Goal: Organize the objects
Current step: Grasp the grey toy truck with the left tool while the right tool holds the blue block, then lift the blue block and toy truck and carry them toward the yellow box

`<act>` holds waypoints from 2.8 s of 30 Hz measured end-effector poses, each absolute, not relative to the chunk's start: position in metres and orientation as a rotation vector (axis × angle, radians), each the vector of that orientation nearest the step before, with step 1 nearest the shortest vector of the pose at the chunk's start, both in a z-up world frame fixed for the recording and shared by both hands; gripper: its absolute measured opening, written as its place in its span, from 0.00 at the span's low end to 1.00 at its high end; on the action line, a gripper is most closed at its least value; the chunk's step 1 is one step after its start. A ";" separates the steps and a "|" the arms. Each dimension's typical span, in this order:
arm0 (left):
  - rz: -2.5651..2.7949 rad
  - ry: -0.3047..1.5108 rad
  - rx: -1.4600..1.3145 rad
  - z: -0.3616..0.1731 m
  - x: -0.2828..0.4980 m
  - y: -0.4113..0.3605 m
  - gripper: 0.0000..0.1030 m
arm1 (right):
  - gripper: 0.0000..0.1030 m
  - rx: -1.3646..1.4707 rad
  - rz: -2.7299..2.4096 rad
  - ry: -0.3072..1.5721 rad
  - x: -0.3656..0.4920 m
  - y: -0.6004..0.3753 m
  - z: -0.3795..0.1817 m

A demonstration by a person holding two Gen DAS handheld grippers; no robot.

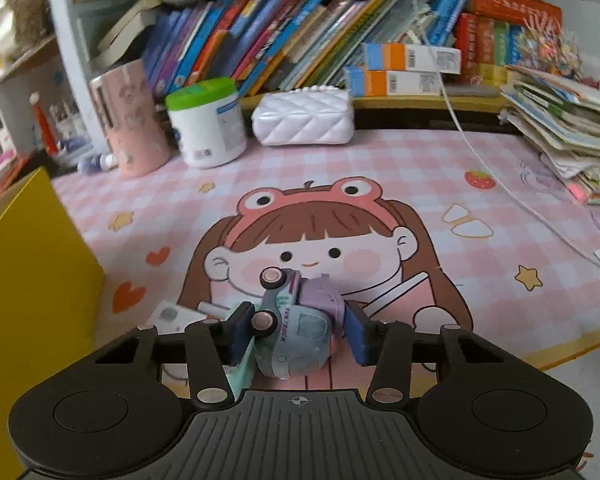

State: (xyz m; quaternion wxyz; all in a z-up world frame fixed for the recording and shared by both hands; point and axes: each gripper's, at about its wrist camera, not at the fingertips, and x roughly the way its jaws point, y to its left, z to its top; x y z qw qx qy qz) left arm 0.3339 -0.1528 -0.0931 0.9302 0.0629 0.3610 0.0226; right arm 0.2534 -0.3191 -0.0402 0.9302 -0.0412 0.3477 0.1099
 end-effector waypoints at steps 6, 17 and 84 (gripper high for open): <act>-0.001 0.728 0.097 -0.083 0.327 -0.152 0.41 | 0.25 -0.086 0.225 0.711 0.250 -0.317 -0.040; -0.064 0.632 -0.066 -0.033 0.258 -0.124 0.41 | 0.25 -0.072 0.255 0.768 0.249 -0.293 -0.043; 0.096 0.510 -0.204 0.001 -0.018 0.123 0.41 | 0.24 -0.195 0.553 0.721 0.033 -0.007 -0.018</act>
